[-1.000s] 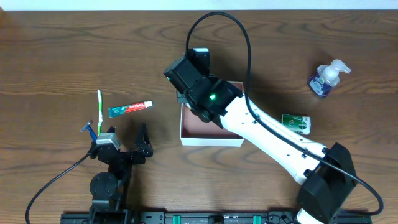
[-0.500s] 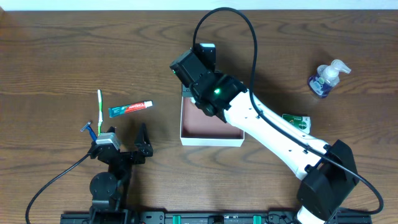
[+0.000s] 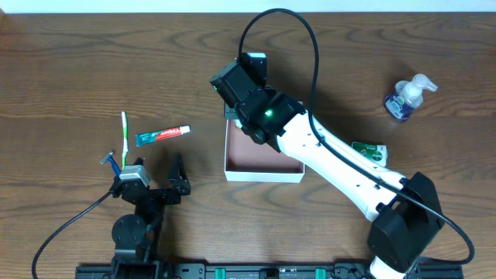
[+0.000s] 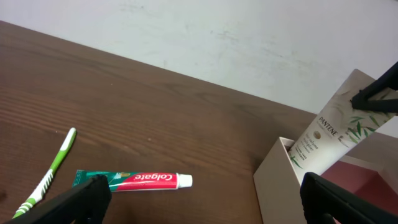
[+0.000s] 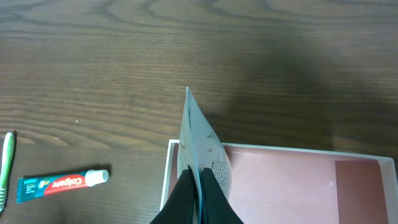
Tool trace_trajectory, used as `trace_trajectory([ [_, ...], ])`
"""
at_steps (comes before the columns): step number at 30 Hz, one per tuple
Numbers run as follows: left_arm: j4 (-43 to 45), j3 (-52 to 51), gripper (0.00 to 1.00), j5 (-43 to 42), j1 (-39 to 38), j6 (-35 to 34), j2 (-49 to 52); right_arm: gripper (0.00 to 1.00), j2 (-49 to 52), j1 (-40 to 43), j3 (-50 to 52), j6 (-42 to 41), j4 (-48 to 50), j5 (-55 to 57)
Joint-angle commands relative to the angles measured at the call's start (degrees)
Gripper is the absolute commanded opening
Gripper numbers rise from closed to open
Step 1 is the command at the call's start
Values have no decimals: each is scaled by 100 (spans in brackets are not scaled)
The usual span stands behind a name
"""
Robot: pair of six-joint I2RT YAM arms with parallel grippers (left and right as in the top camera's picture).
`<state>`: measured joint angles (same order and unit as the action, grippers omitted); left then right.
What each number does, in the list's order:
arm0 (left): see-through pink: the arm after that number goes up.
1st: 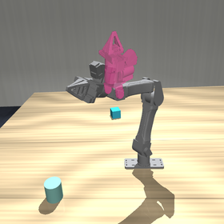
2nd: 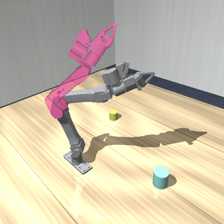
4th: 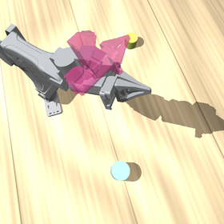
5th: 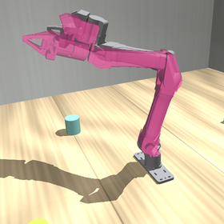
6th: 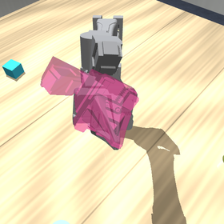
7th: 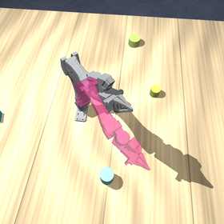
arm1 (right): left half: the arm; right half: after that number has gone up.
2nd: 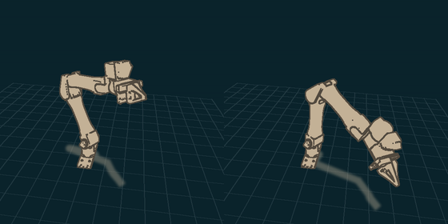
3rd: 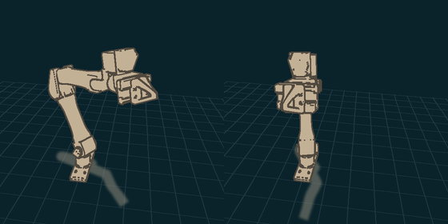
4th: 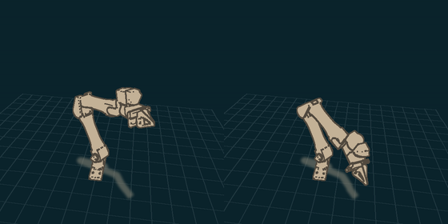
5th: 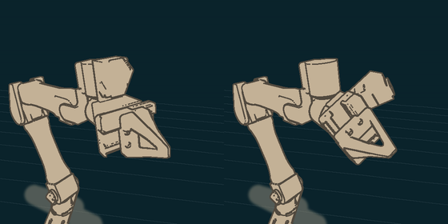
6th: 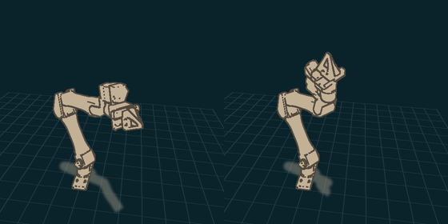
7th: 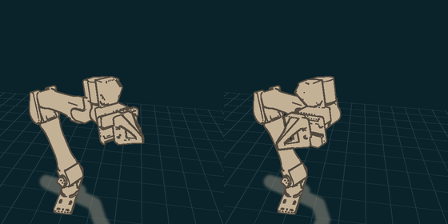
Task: Pack container
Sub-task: 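Lower the Pantene tube upright into the box's left corner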
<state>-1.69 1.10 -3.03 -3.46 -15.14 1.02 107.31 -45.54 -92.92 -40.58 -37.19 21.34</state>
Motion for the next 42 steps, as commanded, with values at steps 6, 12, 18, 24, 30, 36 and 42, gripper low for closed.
trace_trajectory([
  [6, -212, -87, 98, 2, 28, 50, 7, 1, 256, 63, -146, -96, 153, -81],
  [12, -212, -87, 98, 2, 28, 50, 7, 14, 260, 59, -146, -96, 289, -131],
  [18, -212, -87, 98, 2, 28, 50, 7, 17, 260, 59, -146, -98, 293, -151],
  [24, -214, -87, 98, 2, 28, 50, 7, 19, 260, 59, -146, -98, 313, -212],
  [30, -212, -87, 98, 2, 28, 50, 7, 15, 260, 59, -146, -98, 284, -234],
  [36, -212, -87, 98, 2, 28, 50, 7, 3, 260, 59, -146, -133, 186, -229],
  [42, -212, -87, 98, 0, 28, 50, 7, 1, 260, 61, -146, -275, 162, -225],
])
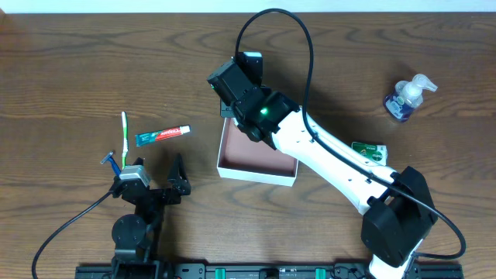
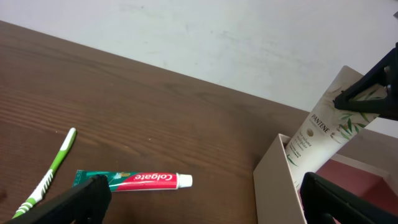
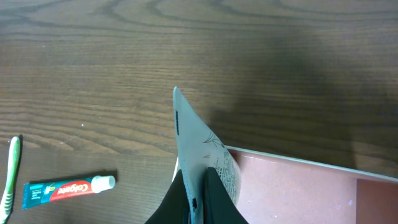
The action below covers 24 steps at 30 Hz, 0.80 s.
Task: Pack container
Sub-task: 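Lower the Pantene tube upright into the box's left corner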
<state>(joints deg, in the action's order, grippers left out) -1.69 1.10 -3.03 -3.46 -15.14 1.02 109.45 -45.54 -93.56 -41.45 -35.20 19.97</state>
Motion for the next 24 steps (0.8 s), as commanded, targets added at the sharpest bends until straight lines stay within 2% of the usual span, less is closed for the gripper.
trace_trajectory([
  [1, -212, -87, 98, 0, 28, 50, 7, 2, 46, 61, -83, -229, -39, -85],
  [22, -212, -87, 98, 2, 28, 50, 7, 2, 46, 138, -83, -826, -188, -90],
  [23, -212, -87, 98, 2, 28, 50, 7, 2, 46, 138, -83, -824, -188, -92],
  [24, -212, -87, 98, 0, 28, 50, 7, 6, 46, 138, -83, -824, -188, -92],
])
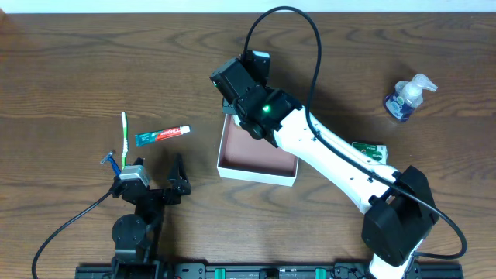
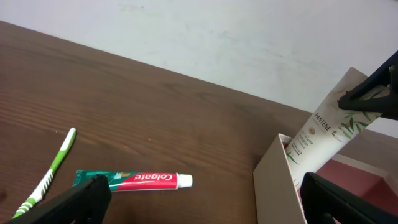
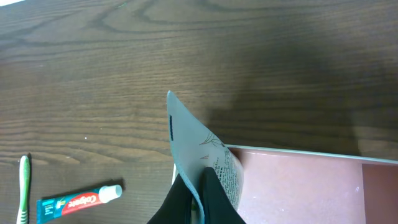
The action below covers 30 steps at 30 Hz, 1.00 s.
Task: Pack container
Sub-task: 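Lower the Pantene tube upright into the box's left corner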
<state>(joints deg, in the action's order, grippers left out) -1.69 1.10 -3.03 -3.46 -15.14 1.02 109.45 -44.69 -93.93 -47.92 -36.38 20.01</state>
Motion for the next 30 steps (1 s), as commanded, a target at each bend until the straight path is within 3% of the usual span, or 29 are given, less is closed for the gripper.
trace_trajectory([
  [1, -212, -87, 98, 0, 28, 50, 7, 11, 46, 52, -46, -175, -70, -98],
  [6, -212, -87, 98, 2, 28, 50, 7, 38, 44, 48, -46, -170, -72, -140],
  [8, -212, -87, 98, 2, 28, 50, 7, 42, 44, 48, -46, -140, -70, -205],
  [20, -212, -87, 98, 2, 28, 50, 7, 49, -385, 48, -219, 505, -70, -289],
  [30, -212, -87, 98, 2, 28, 50, 7, 49, -1731, 133, -317, 1480, -398, 184],
])
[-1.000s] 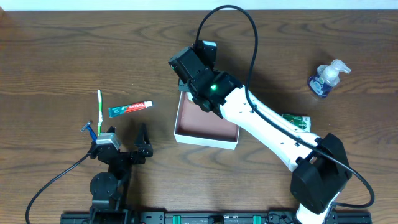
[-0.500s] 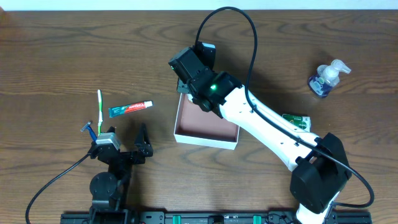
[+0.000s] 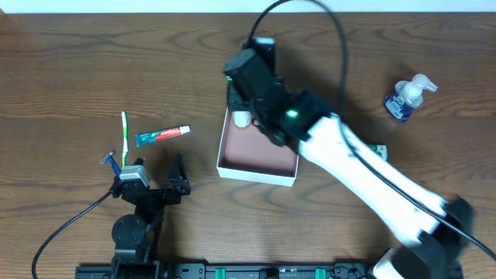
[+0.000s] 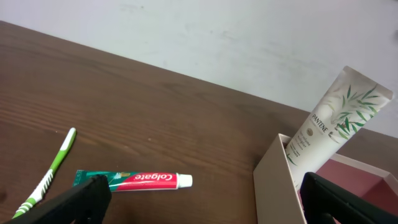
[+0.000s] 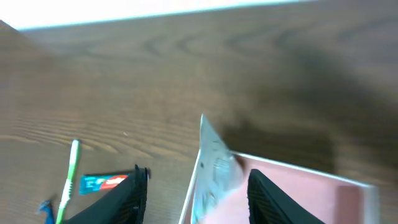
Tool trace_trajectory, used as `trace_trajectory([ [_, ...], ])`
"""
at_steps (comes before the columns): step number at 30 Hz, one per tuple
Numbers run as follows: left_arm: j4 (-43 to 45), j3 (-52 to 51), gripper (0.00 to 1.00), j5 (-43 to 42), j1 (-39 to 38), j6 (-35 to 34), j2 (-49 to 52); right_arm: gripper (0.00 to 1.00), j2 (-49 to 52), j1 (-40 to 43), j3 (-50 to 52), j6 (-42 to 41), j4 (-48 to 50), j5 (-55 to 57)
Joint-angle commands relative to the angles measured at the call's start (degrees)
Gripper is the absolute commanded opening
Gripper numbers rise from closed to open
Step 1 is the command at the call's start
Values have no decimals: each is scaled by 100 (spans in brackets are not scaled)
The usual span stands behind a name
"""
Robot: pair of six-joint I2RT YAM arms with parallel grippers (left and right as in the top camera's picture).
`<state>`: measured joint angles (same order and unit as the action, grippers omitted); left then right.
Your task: Pack container
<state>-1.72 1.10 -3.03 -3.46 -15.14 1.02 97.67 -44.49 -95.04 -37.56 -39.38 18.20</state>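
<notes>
The white box (image 3: 256,174) with a dull-red floor sits mid-table. A white Pantene tube (image 4: 333,121) stands tilted in its far-left corner, cap (image 3: 242,118) down, leaning on the wall (image 4: 277,186). My right gripper (image 5: 197,171) is open, its fingers wide on either side of the tube (image 5: 214,171) and off it. In the overhead view that right gripper (image 3: 242,97) hovers over the box's far-left corner, blurred. My left gripper (image 4: 205,199) is open and empty, low near the table's front left (image 3: 147,169).
A Colgate toothpaste tube (image 3: 163,135) and a green toothbrush (image 3: 123,132) lie left of the box, with a blue razor (image 3: 112,163) beside my left gripper. A blue soap bottle (image 3: 409,99) stands far right. A green packet (image 3: 376,149) peeks out beside my right arm.
My right gripper has opened and let go of the Pantene tube, and it now sits higher and farther back. The tube stays leaning in the box's corner. My left arm has not moved.
My right gripper was shut on the tube's flat end, cap inside the box's far-left corner. Then the box lay shifted slightly left and skewed, tube still gripped. It held on a moment longer; now the tube leans there alone.
</notes>
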Motion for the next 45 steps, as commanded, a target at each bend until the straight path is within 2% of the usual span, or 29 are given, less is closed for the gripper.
trace_trajectory([
  [1, -210, -87, 98, 2, 28, 50, 7, 47, -756, 181, -205, 466, -251, 367],
  [6, -210, -87, 98, 2, 28, 50, 7, 36, -1202, 623, -203, 417, -1427, 332],
  [10, -210, -87, 98, 2, 28, 50, 7, 32, -1036, 975, -85, 389, -2524, 70],
  [12, -210, -87, 98, 2, 28, 50, 7, 32, -903, 1051, 79, 393, -2717, -44],
  [26, -210, -87, 98, 2, 28, 50, 7, 34, -90, 1095, 1259, 118, -2135, -514],
  [36, -212, -87, 98, 0, 28, 50, 7, 32, -42, 1095, 1843, 118, -1692, -817],
  [45, -210, -87, 98, 2, 28, 50, 7, 30, -35, 1091, 1965, 120, -1458, -892],
])
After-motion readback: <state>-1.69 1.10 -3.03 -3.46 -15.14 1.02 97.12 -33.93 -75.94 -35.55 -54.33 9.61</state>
